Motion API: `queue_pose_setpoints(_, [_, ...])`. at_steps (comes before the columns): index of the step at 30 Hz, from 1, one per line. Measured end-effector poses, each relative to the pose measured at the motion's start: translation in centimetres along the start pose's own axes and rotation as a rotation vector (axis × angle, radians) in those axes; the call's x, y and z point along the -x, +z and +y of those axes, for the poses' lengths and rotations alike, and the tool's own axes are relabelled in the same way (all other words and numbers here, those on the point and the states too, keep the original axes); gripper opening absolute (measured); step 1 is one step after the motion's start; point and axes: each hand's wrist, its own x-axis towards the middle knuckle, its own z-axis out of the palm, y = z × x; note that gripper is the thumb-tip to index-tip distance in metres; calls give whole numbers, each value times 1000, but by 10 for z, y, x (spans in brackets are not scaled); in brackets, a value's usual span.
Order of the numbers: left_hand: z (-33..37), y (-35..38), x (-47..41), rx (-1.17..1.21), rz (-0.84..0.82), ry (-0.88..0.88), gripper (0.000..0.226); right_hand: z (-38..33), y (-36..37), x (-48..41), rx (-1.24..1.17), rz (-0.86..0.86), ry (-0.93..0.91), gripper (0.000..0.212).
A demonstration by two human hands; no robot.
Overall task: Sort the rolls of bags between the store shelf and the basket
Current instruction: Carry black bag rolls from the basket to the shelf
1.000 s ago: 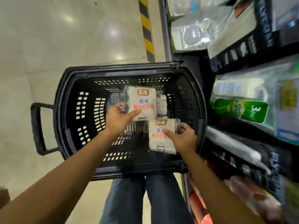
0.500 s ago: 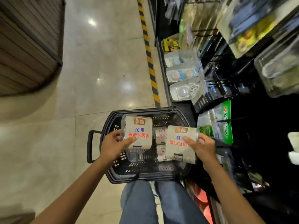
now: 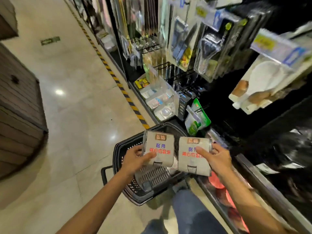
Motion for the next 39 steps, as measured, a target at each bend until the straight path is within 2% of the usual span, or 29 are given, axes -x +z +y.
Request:
queue_pose_setpoints(3, [6,14,26,-12,-141,55,28,4,-28,43,-117,108,18,28])
queue_pose_setpoints(5, [10,30,41,0,-223,64,27,6,-50,73,-197,176,32,22])
queue_pose_setpoints(7, [13,48,51,-23,-301,82,27,9,-74,102,-235,248,21,18])
queue_pose_setpoints(11, [20,95,69,-99,-456,126,22,24,-127,144,-283,390,16,23])
queue_pose_setpoints(14, [25,137,86,-163,-543,171,11,39,-165,167,-310,493,31,22])
queue_pose_setpoints(20, [25,225,117,-241,-678,165,18,69,-239,203,-381,635,31,18])
queue_pose_setpoints(24, [16,292,146,-291,-770,149,9,101,-296,221,-441,729,55,19])
queue_pose_setpoints(27, [4,337,161,-330,-791,104,20,131,-337,227,-505,819,96,18])
queue_pose_setpoints(33, [-18,406,171,-408,-776,47,20,172,-391,223,-549,885,172,19])
queue_pose_setpoints(37, [-25,447,154,-459,-717,-1,44,186,-414,201,-534,869,229,29])
queue_pose_setpoints(39, [-28,466,143,-478,-690,-9,53,191,-425,188,-480,856,253,27])
